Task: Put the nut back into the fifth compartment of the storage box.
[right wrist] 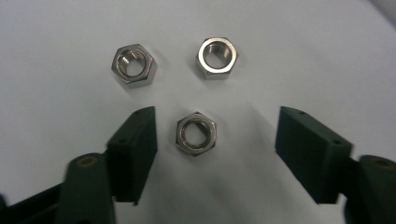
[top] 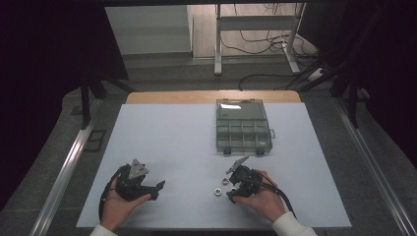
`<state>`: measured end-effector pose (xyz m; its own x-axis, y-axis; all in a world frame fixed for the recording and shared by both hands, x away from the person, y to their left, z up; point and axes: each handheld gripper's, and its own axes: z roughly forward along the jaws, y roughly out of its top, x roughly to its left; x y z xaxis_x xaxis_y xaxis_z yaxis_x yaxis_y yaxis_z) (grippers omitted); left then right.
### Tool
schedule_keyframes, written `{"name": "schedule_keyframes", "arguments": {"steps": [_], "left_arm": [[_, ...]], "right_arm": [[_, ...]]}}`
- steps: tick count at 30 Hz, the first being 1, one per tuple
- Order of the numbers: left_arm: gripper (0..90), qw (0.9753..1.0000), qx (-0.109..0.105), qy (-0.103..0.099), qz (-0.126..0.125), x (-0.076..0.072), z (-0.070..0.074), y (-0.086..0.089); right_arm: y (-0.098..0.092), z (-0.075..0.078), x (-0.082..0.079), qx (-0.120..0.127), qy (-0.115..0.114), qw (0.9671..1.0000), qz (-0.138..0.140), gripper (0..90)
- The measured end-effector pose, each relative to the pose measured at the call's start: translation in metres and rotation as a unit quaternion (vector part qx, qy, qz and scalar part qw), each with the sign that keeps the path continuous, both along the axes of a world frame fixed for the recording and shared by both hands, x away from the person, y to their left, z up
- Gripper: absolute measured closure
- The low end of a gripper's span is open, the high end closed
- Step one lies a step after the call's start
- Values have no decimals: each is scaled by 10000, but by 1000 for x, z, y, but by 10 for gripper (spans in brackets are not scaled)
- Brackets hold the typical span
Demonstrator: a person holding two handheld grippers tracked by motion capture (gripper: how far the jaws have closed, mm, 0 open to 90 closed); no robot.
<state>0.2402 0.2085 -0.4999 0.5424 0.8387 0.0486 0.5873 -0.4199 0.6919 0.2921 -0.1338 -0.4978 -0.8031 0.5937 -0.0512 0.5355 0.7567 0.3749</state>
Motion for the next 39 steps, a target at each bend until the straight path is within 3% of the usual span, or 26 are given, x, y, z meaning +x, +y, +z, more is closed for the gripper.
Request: {"name": "schedule_keyframes", "arguments": {"steps": [2, 11, 16, 26, 39], "left_arm": [[96, 10000, -20, 8, -11, 0, 0, 0], [96, 10000, -7, 9, -15, 0, 0, 0], [96, 10000, -5, 5, -15, 0, 0, 0], [97, 10000, -1, 4, -25, 0, 0, 0], [98, 10000, 13, 9, -45, 0, 0, 0]], "right_arm": [[2, -1, 0, -45, 46, 10000, 24, 406], [7, -4, 1, -158, 275, 9995, 71, 523], [6, -2, 2, -150, 349, 9993, 9, 692], [4, -1, 4, -142, 390, 9991, -35, 703], [-3, 15, 8, 181, 225, 9995, -87, 704]]}}
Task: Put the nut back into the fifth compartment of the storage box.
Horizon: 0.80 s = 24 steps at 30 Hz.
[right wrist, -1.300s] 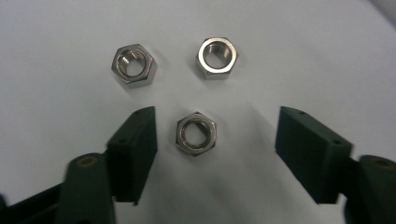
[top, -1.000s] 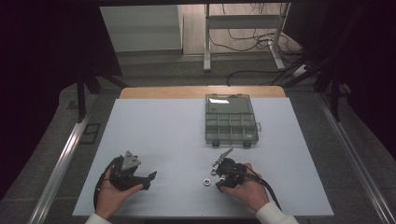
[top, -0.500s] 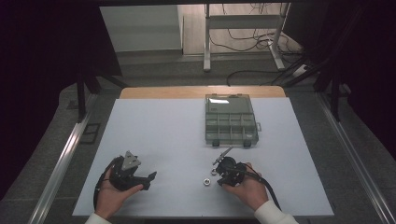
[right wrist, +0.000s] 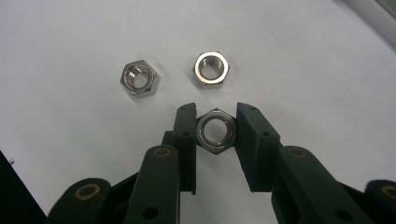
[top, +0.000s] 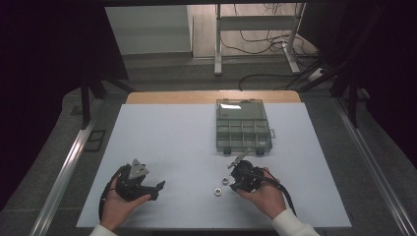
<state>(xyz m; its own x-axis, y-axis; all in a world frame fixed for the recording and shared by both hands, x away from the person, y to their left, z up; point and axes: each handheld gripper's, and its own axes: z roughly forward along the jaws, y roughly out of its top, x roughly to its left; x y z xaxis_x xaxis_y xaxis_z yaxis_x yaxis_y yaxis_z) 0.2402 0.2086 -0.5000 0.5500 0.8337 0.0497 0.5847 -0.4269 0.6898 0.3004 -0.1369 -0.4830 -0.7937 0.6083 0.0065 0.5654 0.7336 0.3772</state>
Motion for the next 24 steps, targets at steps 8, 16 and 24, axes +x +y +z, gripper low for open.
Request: {"name": "schedule_keyframes", "arguments": {"steps": [8, 16, 24], "left_arm": [[98, 10000, -11, 7, 12, 0, 0, 1], [98, 10000, -10, -9, 7, 0, 0, 1], [98, 10000, -12, -7, 7, 0, 0, 0]], "right_arm": [[-2, 7, 3, 123, -23, 9999, 6, 704], [-1, 15, 9, 224, -64, 9997, 3, 704], [0, 19, 14, 313, -75, 9995, -4, 704]]}}
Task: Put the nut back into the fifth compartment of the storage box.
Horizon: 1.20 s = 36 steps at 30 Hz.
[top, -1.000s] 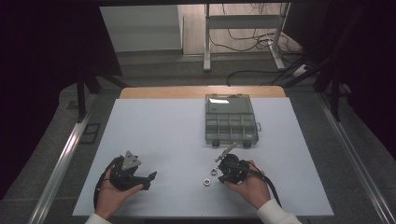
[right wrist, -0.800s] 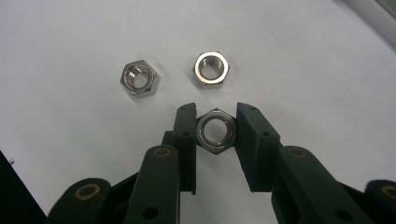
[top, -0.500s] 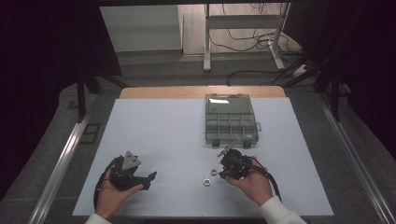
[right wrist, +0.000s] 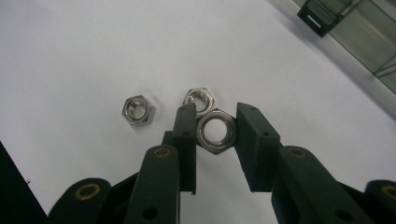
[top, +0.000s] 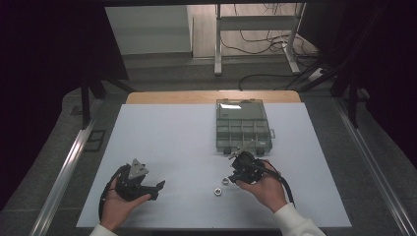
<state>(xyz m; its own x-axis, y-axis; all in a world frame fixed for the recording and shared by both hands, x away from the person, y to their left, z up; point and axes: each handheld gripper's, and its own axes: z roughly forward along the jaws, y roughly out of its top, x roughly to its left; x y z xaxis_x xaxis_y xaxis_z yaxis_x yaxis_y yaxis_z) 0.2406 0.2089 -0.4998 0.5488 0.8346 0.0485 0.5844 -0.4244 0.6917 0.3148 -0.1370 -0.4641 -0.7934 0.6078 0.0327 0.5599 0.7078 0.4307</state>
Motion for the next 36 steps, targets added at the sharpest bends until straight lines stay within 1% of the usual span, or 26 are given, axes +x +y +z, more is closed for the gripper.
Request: {"name": "schedule_keyframes", "arguments": {"steps": [6, 20, 36], "left_arm": [[98, 10000, 12, 2, -25, 0, 0, -1], [97, 10000, 12, -7, -14, 0, 0, -1], [98, 10000, 31, 0, -25, 0, 0, -1]], "right_arm": [[1, 1, 4, 37, 32, 10000, -27, 704], [1, 2, 14, 85, 26, 9999, -89, 703], [4, -2, 25, 111, 67, 9998, -155, 703]]}}
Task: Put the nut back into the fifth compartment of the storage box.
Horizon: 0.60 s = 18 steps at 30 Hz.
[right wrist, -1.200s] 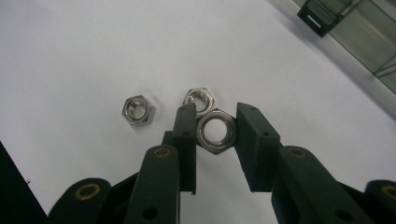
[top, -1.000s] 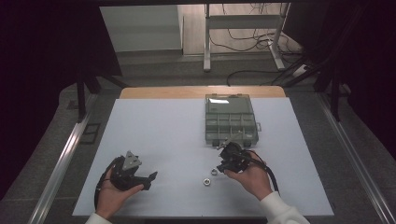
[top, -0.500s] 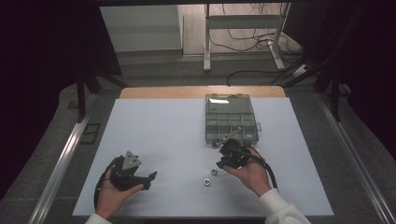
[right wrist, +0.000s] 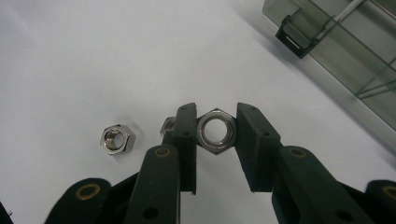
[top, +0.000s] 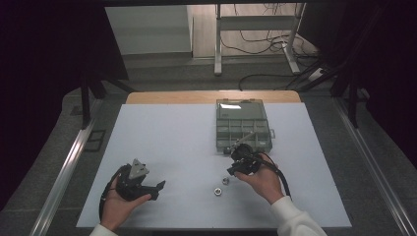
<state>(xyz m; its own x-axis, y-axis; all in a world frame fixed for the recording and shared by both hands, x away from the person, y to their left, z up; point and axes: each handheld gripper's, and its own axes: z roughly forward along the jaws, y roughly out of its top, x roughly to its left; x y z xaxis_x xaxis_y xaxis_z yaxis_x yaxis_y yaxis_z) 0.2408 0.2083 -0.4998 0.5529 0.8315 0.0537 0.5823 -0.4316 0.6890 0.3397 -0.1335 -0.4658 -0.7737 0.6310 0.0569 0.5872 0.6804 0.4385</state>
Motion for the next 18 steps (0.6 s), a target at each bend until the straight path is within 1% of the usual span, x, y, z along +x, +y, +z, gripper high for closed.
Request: {"name": "schedule_keyframes", "arguments": {"steps": [8, 15, 18], "left_arm": [[98, 10000, 4, -2, -1, 0, 0, 0], [99, 10000, 8, -2, -12, 0, 0, -1], [99, 10000, -1, -11, -14, 0, 1, -1]], "right_arm": [[-1, 3, 5, 68, -24, 10000, -52, 704], [3, 3, 9, 30, -37, 10000, -36, 704], [4, 4, 10, 50, -37, 10000, -35, 704]]}}
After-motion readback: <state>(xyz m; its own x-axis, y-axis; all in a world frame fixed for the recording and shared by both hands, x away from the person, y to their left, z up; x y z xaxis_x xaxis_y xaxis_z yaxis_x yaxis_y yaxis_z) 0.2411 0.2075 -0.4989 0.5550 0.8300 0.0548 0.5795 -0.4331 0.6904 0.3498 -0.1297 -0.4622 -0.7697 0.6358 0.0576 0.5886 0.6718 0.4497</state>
